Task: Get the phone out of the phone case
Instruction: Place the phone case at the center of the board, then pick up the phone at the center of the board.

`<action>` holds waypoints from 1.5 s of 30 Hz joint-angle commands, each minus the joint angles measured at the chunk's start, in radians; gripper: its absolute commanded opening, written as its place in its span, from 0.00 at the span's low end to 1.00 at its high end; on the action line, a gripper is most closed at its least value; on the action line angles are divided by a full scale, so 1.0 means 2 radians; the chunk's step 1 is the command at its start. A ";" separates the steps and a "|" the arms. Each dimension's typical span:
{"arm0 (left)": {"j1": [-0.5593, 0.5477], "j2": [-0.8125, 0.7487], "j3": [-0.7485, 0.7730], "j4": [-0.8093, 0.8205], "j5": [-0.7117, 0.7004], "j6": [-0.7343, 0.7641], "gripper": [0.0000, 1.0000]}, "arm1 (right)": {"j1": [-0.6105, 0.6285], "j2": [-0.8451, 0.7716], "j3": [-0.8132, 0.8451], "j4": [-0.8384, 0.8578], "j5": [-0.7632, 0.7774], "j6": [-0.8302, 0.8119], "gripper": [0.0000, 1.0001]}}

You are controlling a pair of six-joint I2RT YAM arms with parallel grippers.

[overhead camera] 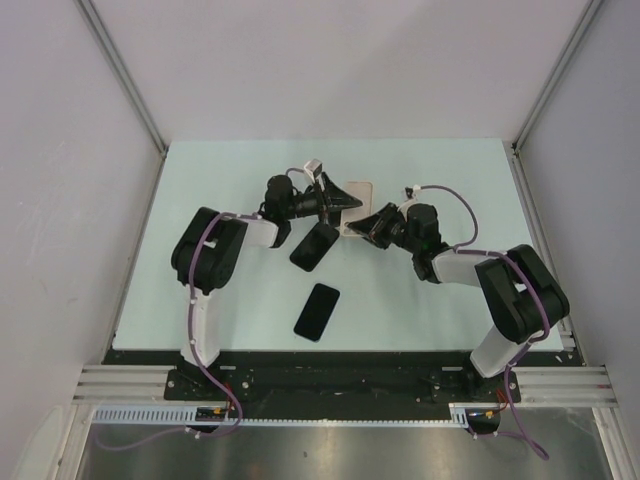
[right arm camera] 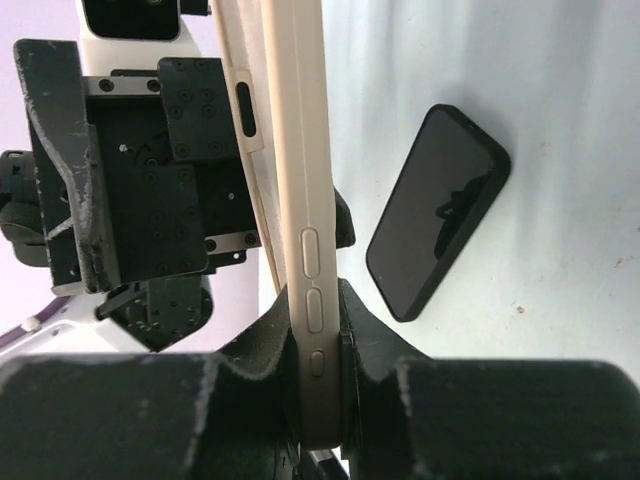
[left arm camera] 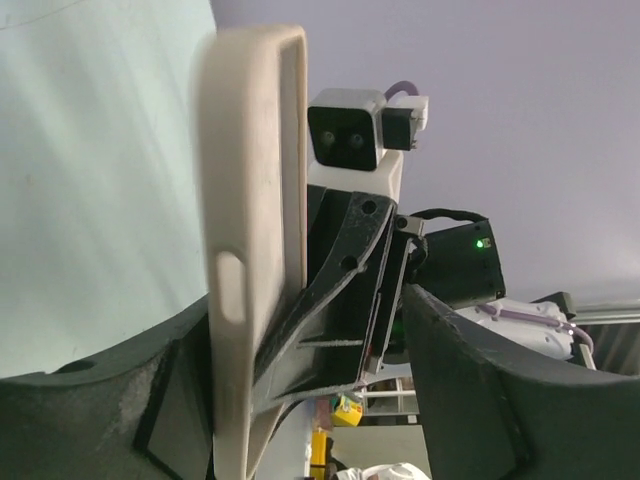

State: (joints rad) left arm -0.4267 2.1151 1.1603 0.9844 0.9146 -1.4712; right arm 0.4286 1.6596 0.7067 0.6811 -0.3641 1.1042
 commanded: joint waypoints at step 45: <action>-0.070 -0.047 0.145 -0.815 -0.430 0.719 1.00 | -0.268 -0.317 -0.024 -0.494 0.161 -0.245 1.00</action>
State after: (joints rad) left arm -0.5556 1.9842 1.4235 -0.6174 0.0048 -0.1020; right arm -0.1043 1.0546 0.6479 -0.2852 -0.0196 0.6243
